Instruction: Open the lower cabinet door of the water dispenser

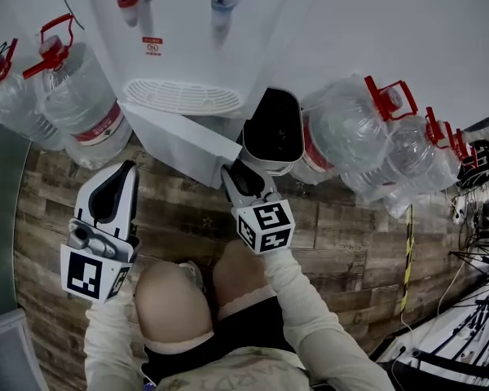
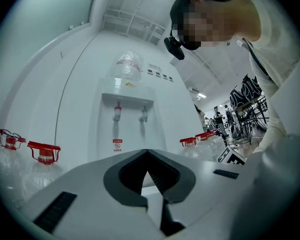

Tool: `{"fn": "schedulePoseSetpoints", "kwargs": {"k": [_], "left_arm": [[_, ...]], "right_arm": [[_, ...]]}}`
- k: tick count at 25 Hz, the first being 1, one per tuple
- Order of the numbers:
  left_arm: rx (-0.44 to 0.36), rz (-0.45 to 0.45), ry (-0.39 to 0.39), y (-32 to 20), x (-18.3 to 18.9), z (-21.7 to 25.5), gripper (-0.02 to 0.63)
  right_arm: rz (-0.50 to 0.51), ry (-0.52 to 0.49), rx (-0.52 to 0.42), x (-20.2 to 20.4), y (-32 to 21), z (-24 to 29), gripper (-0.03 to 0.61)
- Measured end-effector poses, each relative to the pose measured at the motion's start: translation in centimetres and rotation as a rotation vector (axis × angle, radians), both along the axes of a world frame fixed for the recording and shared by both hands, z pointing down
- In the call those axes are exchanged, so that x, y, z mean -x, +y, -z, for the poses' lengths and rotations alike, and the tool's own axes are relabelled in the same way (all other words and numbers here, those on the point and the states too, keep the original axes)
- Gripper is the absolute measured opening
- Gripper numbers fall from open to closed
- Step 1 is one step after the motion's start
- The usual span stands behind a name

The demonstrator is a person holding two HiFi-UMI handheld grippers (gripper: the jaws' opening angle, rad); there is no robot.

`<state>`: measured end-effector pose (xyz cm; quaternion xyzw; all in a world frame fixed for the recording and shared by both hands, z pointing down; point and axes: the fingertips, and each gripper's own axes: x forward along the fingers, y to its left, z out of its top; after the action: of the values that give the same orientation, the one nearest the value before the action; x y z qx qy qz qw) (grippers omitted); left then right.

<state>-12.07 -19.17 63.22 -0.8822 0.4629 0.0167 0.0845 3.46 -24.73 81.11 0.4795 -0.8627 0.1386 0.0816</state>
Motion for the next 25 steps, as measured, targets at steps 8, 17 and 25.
{"fn": "schedulePoseSetpoints", "kwargs": {"k": [8, 17, 25], "left_arm": [[-0.010, 0.003, -0.008, 1.2, -0.6, 0.6, 0.003], [-0.017, 0.013, -0.026, 2.3, -1.0, 1.0, 0.003], [-0.024, 0.015, -0.036, 3.1, -1.6, 1.4, 0.003]], "right_arm": [[0.081, 0.036, -0.022, 1.7, 2.9, 0.1, 0.117], [0.173, 0.046, -0.033, 3.7, 5.6, 0.1, 0.114], [0.198, 0.035, -0.048, 3.9, 6.2, 0.4, 0.107]]}}
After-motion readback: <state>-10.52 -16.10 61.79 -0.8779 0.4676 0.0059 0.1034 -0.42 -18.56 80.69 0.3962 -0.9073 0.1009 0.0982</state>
